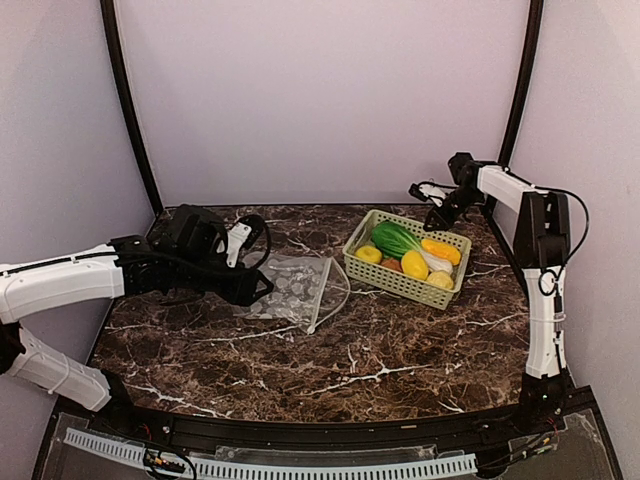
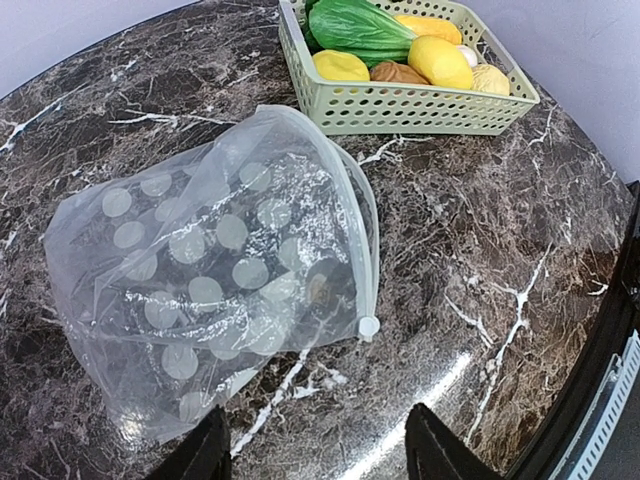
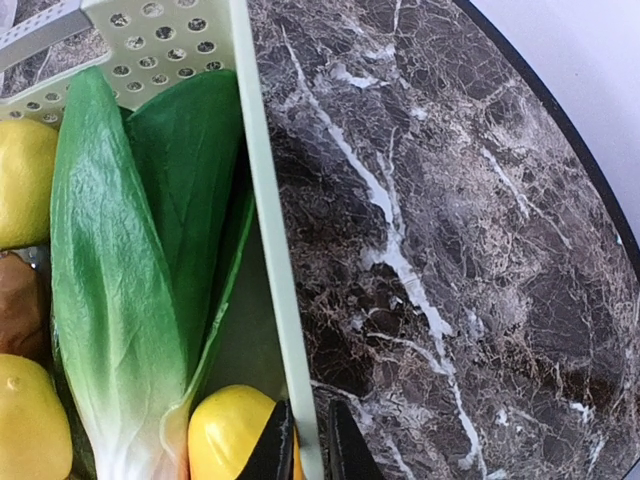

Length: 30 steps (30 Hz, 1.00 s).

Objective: Place the food in the zip-top bag and seal the zipper
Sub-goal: Adjust the bin at the center of the board.

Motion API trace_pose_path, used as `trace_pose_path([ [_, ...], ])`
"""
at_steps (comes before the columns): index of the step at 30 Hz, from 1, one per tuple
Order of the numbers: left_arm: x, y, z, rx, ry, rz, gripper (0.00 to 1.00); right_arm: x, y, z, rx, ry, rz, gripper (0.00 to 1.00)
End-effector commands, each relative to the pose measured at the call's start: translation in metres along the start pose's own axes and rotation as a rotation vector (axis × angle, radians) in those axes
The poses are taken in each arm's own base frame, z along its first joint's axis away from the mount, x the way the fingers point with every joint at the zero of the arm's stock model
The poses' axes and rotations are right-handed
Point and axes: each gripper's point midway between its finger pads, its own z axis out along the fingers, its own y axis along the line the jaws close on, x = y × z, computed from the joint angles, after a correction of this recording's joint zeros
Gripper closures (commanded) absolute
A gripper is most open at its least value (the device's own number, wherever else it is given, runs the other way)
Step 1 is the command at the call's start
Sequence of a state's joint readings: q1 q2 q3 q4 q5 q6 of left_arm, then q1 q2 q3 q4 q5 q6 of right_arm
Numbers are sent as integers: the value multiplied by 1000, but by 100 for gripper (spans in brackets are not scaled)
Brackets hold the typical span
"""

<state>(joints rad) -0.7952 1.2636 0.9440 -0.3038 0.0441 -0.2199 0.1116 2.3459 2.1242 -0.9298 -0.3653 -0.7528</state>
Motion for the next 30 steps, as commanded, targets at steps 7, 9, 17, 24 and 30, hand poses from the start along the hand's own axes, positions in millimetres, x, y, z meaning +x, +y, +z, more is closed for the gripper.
trace_pose_path([
  [7, -1, -2, 3, 7, -19, 8, 41, 59, 20, -35, 14, 93, 359, 100],
  [9, -4, -3, 7, 7, -22, -1, 41, 70, 37, -36, -4, 93, 433, 100],
  [17, -20, 1, 30, -91, -14, -63, 43, 95, 81, -39, -15, 53, 774, 100],
  [24, -44, -33, 56, -94, -11, -29, 43, 87, 93, -55, -7, -29, 824, 100],
  [30, -59, -54, 90, -323, 45, 97, 43, 72, 119, -62, -117, -105, 820, 100],
])
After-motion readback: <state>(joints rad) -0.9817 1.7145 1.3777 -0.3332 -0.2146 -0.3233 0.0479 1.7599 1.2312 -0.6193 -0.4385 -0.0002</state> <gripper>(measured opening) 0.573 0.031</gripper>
